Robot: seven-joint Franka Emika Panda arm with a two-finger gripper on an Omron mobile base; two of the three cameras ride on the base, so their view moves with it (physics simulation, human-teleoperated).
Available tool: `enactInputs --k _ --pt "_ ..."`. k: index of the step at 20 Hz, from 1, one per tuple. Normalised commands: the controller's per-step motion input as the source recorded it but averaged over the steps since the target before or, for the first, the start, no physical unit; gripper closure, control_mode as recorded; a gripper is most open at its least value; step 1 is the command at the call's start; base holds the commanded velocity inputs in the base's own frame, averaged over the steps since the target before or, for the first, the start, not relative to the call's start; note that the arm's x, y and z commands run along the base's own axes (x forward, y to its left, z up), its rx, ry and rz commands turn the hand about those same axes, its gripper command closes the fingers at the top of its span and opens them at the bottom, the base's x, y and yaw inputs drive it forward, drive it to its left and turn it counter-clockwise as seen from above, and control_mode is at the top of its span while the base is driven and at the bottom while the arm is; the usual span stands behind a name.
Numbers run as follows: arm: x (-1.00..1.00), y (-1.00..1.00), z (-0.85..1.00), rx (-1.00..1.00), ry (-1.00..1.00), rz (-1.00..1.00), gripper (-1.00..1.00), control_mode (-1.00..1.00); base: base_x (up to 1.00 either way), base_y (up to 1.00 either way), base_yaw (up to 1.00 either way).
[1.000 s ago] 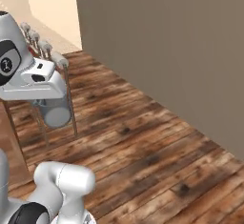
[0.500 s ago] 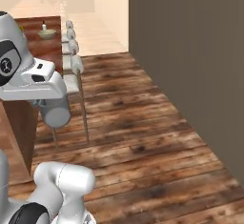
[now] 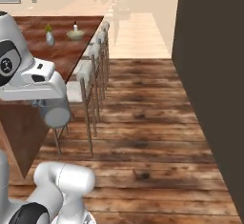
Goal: There is a bowl on the dining counter. Grab a lemon wedge from the fridge and place it in the bowl. Then get the liquor bottle and glass cup from the cabinet and place them next to the bowl.
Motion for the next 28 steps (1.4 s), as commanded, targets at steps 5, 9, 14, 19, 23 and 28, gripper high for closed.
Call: enactInputs --k 5,9,14,19,23,28 --pt "0.00 0.00 0.00 0.00 0.00 0.00 1.00 1.00 0.87 -0.74 0.51" --pt "0.00 0.00 0.00 0.00 0.00 0.00 1.00 1.00 0.85 -0.74 0.52" --pt "0.00 0.00 0.00 0.00 0.00 0.00 1.00 1.00 0.79 -0.77 0.51" --pt "0.00 0.00 0.00 0.00 0.00 0.00 1.00 1.00 0.72 -0.82 0.50" --pt "0.00 0.00 0.00 0.00 0.00 0.00 1.00 1.00 0.64 -0.91 0.47" --pt "0.00 0.00 0.00 0.00 0.00 0.00 1.00 1.00 0.61 -0.98 0.44"
